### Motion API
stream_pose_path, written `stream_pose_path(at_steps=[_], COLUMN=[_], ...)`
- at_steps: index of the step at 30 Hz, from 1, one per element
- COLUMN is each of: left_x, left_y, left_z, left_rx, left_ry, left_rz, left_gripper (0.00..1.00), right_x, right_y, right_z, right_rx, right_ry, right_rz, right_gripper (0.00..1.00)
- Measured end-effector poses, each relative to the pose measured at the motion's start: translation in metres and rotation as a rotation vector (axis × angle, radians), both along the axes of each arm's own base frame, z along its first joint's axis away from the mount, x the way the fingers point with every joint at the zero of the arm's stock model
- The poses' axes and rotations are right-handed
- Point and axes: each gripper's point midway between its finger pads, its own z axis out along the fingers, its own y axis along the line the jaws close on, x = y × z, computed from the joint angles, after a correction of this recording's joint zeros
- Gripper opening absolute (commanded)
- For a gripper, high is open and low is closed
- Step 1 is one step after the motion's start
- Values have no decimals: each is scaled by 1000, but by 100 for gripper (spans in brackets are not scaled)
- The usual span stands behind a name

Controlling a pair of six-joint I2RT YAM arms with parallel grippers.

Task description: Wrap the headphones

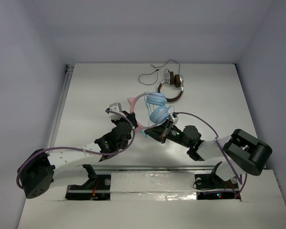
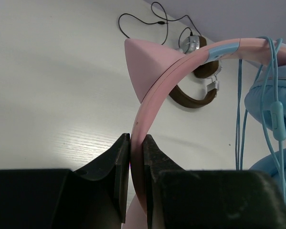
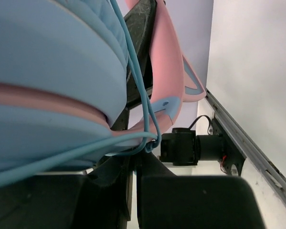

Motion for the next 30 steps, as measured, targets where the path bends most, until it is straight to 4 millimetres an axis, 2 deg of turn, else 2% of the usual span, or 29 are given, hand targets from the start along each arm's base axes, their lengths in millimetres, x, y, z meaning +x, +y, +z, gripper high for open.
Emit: stream_pose_path(at_steps=[5,14,16,19,21,23,30], left_x=[-3,-13,-15,-15,-14,-12,-10], left_y=[1,10,11,10,8,5,-1], left_z=[-21,-57,-64,-69,-69,-68,-74], left_rx=[48,201,230,245,250,251,268], left_ry=[30,84,97,105,108,108,122], left_rz=[61,115,112,111,111,112,102], left_gripper=[0,0,0,0,0,0,0], right_x=[10,27,27,31,36,40,44], right_y=[-5,-7,-7,-10,-13,-14,-15], right_z=[-15,-81,-90,-92,-91,-90,-86], right_rx=[5,-44,-51,-37,-22,-9,13], right_ry=[112,382,416,443,451,454,459], right_rz=[-62,-179,-196,-233,-265,-284,-303], right_gripper=[5,9,10,14,21,21,40])
